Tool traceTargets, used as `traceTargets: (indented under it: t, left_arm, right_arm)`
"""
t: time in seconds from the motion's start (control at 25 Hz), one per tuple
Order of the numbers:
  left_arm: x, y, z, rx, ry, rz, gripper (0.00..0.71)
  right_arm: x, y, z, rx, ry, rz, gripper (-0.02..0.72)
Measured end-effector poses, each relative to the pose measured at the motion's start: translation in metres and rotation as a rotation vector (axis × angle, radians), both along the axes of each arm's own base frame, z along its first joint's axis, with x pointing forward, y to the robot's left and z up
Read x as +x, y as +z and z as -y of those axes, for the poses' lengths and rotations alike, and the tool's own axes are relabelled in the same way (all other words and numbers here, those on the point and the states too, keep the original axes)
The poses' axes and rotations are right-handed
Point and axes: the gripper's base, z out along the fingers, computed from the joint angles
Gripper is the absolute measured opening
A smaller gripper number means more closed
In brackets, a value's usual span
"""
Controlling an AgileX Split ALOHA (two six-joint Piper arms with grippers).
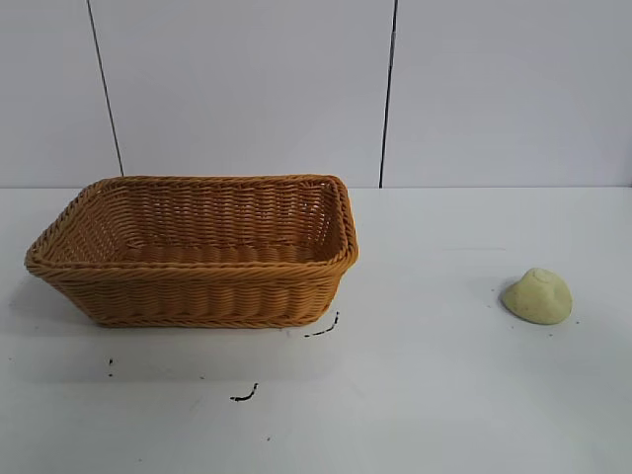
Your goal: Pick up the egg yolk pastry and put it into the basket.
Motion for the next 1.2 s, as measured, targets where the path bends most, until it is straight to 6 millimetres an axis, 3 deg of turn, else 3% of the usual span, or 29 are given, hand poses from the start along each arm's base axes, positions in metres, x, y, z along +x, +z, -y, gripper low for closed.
traceTargets:
  t: [0.4,0.6,0.88,1.08,1.2]
  left_arm:
    - [0.0,0.0,0.0,0.0,0.0,0.0,0.697]
    - [0.0,0.0,0.0,0.0,0.0,0.0,0.697]
    - [0.0,0.0,0.0,0.0,0.0,0.0,0.697]
    - [0.0,0.0,0.0,0.0,0.0,0.0,0.697]
    - [0.0,0.0,0.0,0.0,0.0,0.0,0.697]
  right_arm:
    - [0.0,0.0,0.0,0.008,0.001,-0.003,0.603]
    - [0.019,0.018,-0.002,0.034,-0.008,-0.096,0.646]
    - [0.091,0.058,-0.005,0.03,-0.015,-0.322,0.665]
    - [0.167,0.067,-0.008,0.0,-0.001,-0.491,0.665]
    - [0.214,0.063,-0.01,-0.009,0.004,-0.577,0.665]
